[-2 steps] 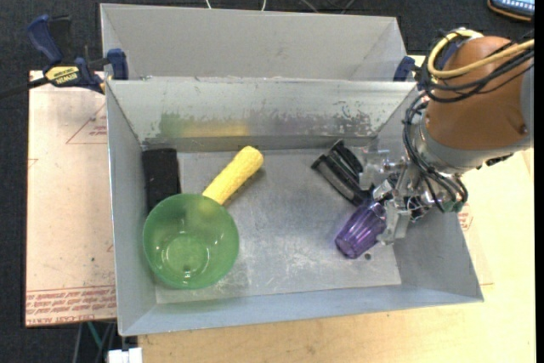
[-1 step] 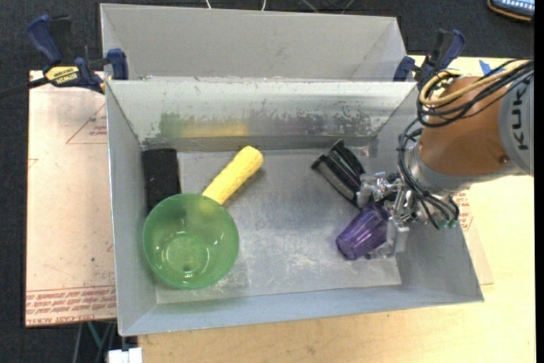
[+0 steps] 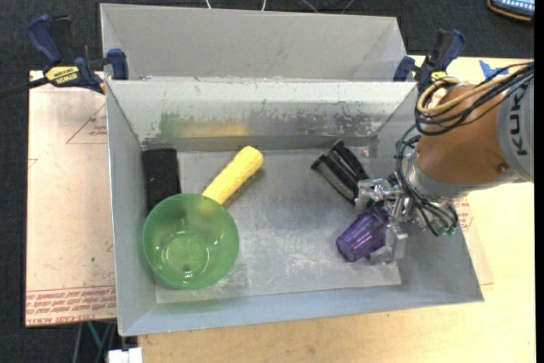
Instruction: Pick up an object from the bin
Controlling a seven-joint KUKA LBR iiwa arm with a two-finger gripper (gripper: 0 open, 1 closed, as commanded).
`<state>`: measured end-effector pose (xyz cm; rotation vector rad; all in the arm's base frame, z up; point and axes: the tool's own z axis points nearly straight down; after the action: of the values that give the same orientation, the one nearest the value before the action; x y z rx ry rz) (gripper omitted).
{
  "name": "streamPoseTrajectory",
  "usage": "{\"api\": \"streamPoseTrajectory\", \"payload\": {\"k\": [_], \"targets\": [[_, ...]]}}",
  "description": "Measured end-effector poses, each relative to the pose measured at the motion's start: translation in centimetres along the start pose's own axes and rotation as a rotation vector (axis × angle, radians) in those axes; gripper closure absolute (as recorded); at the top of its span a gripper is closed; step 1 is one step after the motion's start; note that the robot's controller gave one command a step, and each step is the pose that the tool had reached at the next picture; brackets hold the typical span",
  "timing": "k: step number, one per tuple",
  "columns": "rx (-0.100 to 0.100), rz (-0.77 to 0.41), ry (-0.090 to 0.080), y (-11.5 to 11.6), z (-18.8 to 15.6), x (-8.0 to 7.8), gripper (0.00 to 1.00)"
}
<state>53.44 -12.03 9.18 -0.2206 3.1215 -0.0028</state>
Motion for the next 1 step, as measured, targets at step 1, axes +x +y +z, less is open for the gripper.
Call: {"api": "streamPoseTrajectory", "payload": {"k": [1], "targets": [[-0.001,-0.223,-0.003,-2.33,2.13,3.62,1.00]]}}
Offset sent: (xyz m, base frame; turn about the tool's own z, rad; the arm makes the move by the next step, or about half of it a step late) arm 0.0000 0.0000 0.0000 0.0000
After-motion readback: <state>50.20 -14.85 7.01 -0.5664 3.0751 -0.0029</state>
